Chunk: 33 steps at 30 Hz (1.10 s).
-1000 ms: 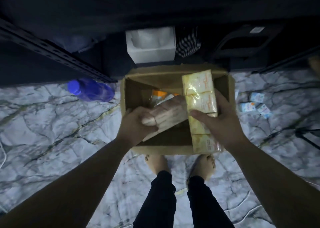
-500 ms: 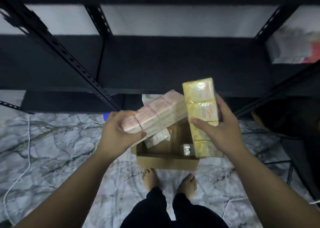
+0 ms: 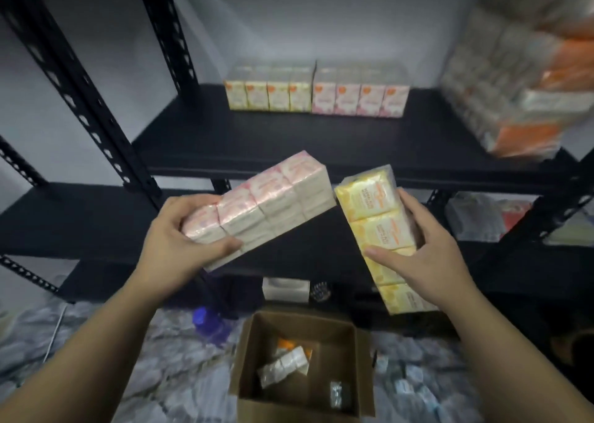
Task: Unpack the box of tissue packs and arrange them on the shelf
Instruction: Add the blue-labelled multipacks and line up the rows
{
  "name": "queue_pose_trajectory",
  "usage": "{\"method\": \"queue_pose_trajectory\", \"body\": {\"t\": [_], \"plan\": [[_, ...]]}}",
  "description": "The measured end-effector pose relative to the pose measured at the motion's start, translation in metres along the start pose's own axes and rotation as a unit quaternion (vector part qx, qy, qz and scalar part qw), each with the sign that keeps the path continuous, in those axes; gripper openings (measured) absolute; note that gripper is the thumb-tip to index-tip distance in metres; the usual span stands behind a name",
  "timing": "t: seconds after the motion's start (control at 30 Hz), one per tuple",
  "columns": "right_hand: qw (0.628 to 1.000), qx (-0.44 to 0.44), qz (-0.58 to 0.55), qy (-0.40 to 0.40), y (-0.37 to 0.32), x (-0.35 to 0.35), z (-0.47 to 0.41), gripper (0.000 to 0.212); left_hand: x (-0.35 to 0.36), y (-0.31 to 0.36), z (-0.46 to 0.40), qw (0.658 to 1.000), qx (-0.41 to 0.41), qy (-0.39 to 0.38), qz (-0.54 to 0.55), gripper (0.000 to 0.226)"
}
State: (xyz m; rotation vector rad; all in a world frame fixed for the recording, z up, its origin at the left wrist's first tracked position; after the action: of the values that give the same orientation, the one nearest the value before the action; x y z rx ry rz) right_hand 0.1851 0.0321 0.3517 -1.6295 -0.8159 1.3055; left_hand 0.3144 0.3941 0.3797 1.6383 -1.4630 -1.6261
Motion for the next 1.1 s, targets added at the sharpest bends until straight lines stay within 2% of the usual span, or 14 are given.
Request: {"method": "queue_pose_trajectory", "body": {"t": [0.17,0.37,0.63,0.8,1.1], "plan": [[0.998,-0.047,0.041,0.003,-0.041,-0.032,-0.032,0.107,-0.015,0.031,-0.039,0.999,0.027,0.006,-0.025,0.068],[0.994,-0.063,0.085,0.019,-0.07,-0.035,-0.073,0.105,-0.028,0.03,-0.086,0.999,0.034,-0.004,-0.032,0.065],[0.988,-0.057,0.127,0.066,-0.095,-0.023,-0.122,0.105,-0.037,0.002,-0.18,0.994,0.058,-0.073,-0.058,0.066],[0.985,-0.039,0.136,0.097,-0.093,-0.021,-0.132,0.104,-0.013,-0.012,-0.227,0.982,0.077,-0.157,-0.065,0.07],[0.984,-0.021,0.139,0.114,-0.085,-0.06,-0.137,0.106,0.079,0.017,-0.273,0.966,0.138,-0.205,-0.074,0.073]]}}
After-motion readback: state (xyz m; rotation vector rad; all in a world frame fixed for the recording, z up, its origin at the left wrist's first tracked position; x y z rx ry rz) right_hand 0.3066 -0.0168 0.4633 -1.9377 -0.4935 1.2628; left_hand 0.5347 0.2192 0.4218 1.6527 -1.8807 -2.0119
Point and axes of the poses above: each hand's wrist, its own z-axis away from the middle knuckle, its own x-axis out of the palm, y = z × x, the point moved 4 cm from there along -z, towards the middle knuckle, and after that the axes turned 9 degrees about -y, right-handed, at the moved point
